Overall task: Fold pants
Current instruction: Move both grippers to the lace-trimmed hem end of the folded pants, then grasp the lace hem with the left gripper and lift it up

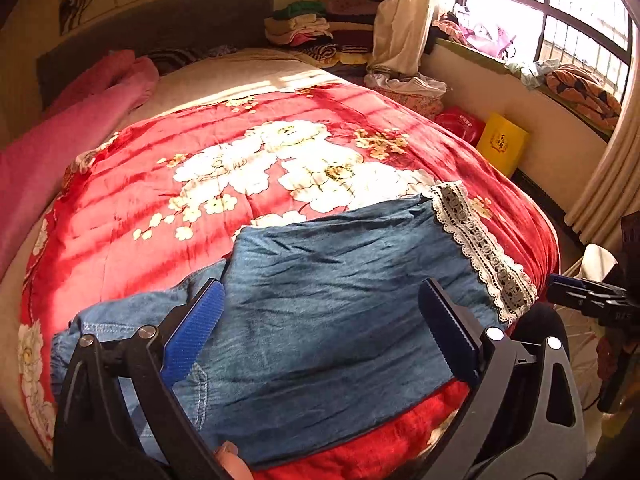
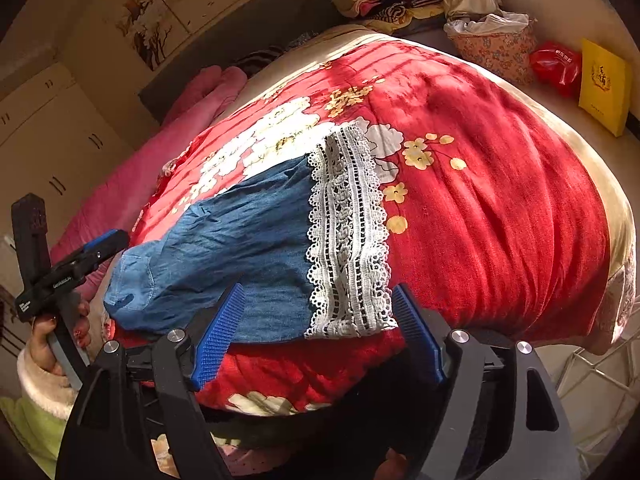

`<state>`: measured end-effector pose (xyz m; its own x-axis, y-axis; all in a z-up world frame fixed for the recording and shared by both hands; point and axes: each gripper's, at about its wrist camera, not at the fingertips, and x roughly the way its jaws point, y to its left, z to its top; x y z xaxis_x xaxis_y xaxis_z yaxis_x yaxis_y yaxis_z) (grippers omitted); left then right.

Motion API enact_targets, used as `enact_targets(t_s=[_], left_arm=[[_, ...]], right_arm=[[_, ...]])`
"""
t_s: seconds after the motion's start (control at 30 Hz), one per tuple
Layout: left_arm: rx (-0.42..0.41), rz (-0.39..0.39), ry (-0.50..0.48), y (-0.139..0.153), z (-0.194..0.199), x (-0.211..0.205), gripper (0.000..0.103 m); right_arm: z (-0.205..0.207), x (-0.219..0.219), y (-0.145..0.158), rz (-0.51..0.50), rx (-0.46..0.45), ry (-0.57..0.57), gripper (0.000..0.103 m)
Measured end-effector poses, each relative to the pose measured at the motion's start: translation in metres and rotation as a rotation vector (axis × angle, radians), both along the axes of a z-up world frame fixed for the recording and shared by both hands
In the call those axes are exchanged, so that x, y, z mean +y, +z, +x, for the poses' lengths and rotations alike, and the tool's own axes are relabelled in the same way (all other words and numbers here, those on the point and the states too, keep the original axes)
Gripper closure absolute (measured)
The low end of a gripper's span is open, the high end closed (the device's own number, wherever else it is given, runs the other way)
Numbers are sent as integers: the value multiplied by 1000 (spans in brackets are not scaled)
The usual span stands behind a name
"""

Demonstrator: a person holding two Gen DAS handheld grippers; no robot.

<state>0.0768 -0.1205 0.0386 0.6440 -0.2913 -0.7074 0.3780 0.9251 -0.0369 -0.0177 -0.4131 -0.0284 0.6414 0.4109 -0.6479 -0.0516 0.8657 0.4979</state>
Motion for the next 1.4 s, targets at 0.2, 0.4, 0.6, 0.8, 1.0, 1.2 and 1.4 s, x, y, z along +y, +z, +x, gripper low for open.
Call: enact_targets(t_s=[0.2,0.4,0.6,0.8,1.0,1.2,1.4], left_arm=[[-4,5,-134,2,29,-52,10],[26,24,-244,-10,62,-93,10],[90,47,-290,-28,91,-120,10],[119,100,-335,-49,116,-144,10],[129,160,-422,-66,136,-159,11],[215,147,-505,-84,152,-173,21],[312,54,-561,-98,154,-182,56]], right_arm=[[1,-6,-13,34,24,-15,25],[5,-12,-26,76,48,-33,24],[13,-12,-39,112,73,-33,24],[21,-7,-47,137,91,-18,24],[23,-1,-51,143,90,-8,24],[26,-2,-54,153,93,-24,29],[32,-3,-56,191,114,-15,58]])
